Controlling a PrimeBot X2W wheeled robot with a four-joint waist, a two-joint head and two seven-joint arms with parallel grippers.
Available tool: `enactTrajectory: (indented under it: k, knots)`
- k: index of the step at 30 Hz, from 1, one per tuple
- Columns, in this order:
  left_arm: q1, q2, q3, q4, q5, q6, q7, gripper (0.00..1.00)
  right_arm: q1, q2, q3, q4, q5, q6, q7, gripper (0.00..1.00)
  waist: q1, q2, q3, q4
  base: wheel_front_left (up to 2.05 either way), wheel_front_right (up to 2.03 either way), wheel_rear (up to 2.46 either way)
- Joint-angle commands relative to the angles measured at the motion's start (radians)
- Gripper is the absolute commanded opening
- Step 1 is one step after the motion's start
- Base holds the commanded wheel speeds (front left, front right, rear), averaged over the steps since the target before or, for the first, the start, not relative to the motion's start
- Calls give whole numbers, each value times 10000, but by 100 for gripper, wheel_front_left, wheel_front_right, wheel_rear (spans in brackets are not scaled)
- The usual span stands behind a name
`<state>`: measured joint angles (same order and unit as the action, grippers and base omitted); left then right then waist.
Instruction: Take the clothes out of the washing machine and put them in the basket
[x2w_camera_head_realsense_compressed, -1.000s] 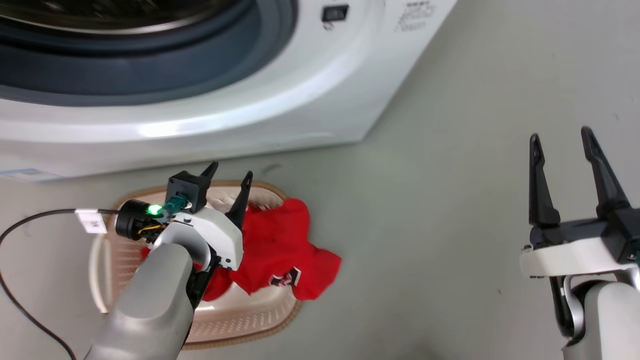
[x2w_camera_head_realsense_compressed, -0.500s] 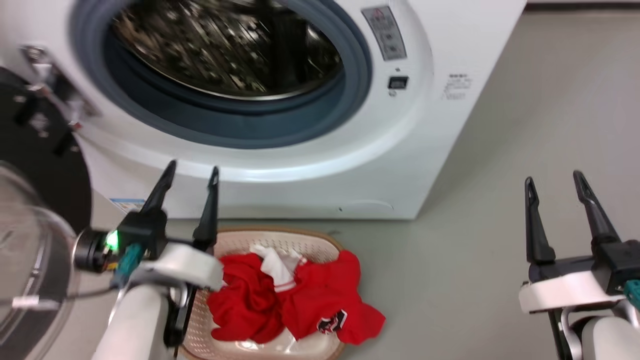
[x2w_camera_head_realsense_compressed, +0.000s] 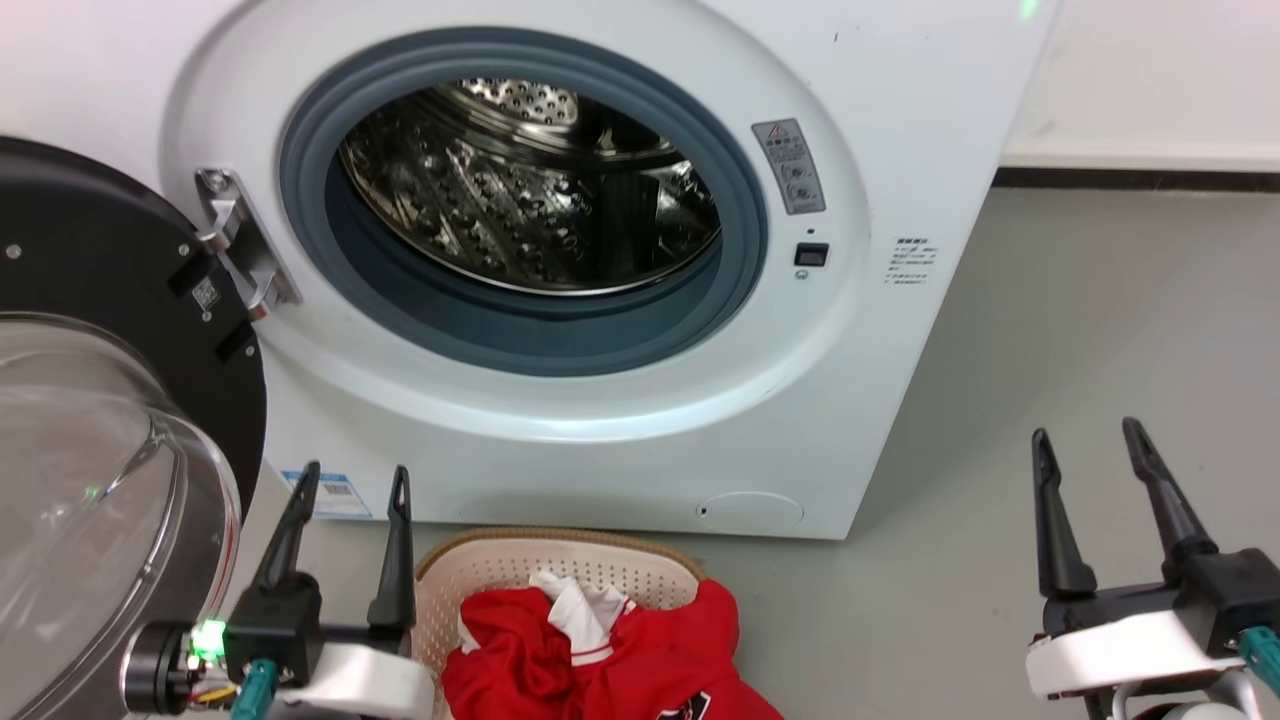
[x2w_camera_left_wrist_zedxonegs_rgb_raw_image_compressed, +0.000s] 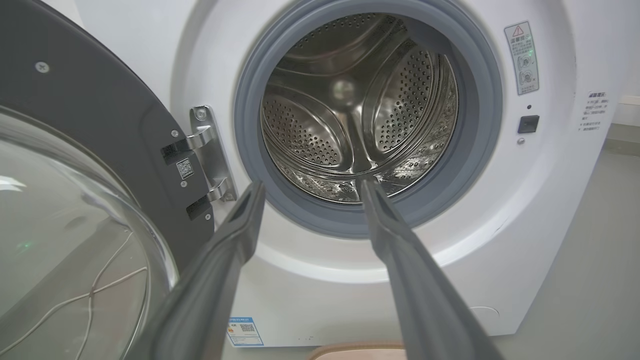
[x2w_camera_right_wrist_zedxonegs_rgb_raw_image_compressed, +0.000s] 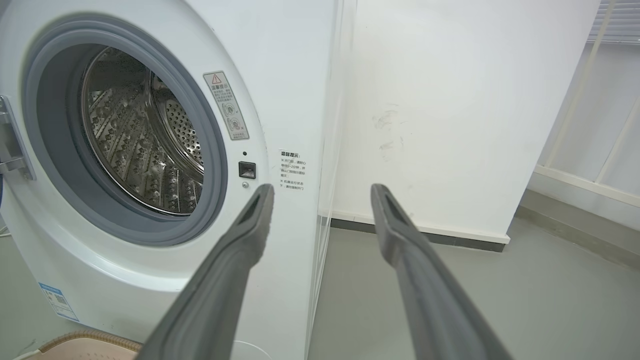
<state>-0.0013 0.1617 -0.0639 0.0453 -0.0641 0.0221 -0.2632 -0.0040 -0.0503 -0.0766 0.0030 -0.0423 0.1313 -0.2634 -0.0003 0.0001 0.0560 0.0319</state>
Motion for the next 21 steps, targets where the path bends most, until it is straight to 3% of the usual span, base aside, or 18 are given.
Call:
enactTrajectory:
  k: [1,10,21]
  knots:
    - [219,-60,30,-124,110,45,-22,100,184,2,57,-67,84,-11,-20,100,3,-1,-200,-110,0,0,0]
    - [783,-296,169,-565,401,208,-23,100,727,2,236,-385,89,-11,-20,100,3,-1,-413,-319,0,0,0]
    - [590,-445,317,-402,401,88,-24,100,656,2,198,-383,229,-11,-20,100,3,-1,-390,-443,0,0,0]
